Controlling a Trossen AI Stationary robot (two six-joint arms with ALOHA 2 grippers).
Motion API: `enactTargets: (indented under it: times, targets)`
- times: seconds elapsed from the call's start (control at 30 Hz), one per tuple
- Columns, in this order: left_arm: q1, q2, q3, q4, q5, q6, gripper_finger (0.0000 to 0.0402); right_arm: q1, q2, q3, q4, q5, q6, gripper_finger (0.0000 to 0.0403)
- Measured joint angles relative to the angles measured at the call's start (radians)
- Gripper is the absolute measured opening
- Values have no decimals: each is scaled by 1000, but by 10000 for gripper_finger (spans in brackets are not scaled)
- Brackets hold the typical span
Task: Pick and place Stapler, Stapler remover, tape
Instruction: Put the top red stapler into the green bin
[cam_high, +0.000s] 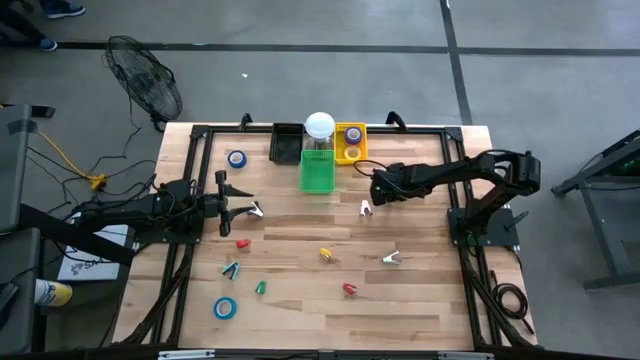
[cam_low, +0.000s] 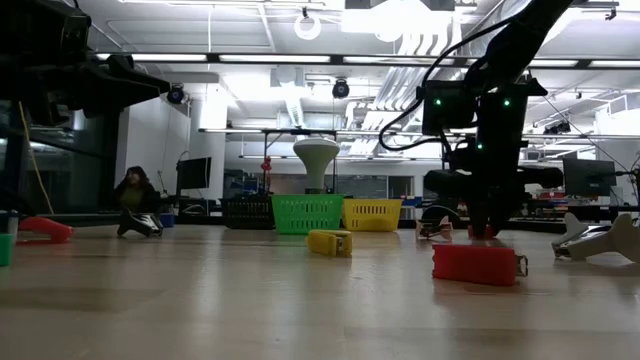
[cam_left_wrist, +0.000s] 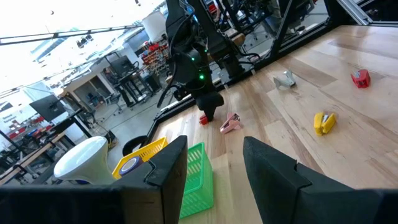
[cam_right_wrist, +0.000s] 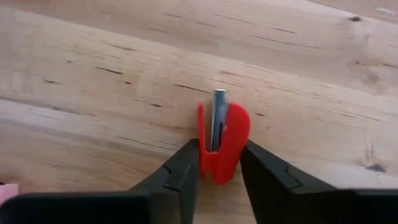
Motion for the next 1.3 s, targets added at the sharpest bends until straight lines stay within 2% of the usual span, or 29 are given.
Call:
enactTargets:
  times: [0.23,0.5,0.7,0.9,1.13,1.3]
  targets:
    - [0,0,0,0,0,0,154,0,1,0,-3,-3,-42,56]
    - [0,0,0,0,0,0,154,-1,-12,-2,0,-13,-127,56]
    - [0,0,0,0,0,0,154,29,-66,-3,-6,-65,-326,49]
    - [0,0,0,0,0,0,154,64,-102,-1,28,-58,-510,49]
    - [0,0,0,0,0,0,154,73,-104,1,230,-126,-645,49]
    - [0,0,0,0,0,0,154,73,-95,62,245,-129,-711,49]
